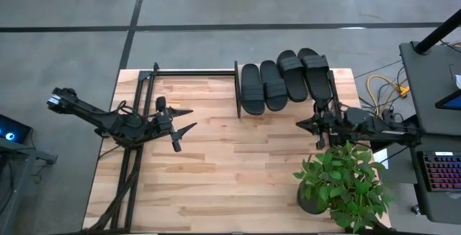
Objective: Pick and place slides into the shelf
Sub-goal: Return to Home Position
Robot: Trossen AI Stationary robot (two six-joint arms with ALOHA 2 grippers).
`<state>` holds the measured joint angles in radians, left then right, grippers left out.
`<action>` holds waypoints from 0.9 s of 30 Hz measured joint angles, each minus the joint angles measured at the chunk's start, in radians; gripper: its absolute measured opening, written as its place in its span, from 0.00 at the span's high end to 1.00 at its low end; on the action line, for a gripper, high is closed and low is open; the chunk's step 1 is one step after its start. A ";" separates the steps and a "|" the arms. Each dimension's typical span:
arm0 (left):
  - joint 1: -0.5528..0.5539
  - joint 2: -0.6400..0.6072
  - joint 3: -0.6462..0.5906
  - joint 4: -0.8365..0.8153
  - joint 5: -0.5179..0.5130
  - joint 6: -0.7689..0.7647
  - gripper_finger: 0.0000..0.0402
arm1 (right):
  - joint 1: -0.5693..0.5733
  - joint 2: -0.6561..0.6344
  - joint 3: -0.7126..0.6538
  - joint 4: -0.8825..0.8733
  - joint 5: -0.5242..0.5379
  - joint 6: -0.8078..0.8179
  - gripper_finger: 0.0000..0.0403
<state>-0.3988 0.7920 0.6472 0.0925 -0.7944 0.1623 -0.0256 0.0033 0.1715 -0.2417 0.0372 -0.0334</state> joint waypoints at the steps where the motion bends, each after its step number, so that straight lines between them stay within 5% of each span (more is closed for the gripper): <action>1: 0.000 0.006 0.000 0.003 0.000 0.000 0.53 | 0.002 0.010 -0.005 0.004 0.000 -0.001 0.98; 9: 0.001 0.066 -0.012 0.016 0.114 -0.079 0.58 | 0.001 0.016 -0.042 0.039 0.001 -0.016 0.98; 16: 0.034 0.181 -0.070 0.223 0.289 -0.056 0.94 | 0.001 0.016 -0.054 0.042 -0.001 -0.006 0.98; 24: 0.352 0.296 -0.118 0.469 0.694 -0.018 1.00 | 0.001 0.018 -0.058 0.041 -0.001 -0.013 0.98; 27: 0.452 0.266 -0.123 0.456 0.768 -0.011 1.00 | 0.001 0.018 -0.058 0.041 -0.001 -0.013 0.98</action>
<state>0.0534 1.0577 0.5240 0.5490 -0.0268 0.1514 -0.0242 0.0212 0.1131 -0.2008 0.0364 -0.0465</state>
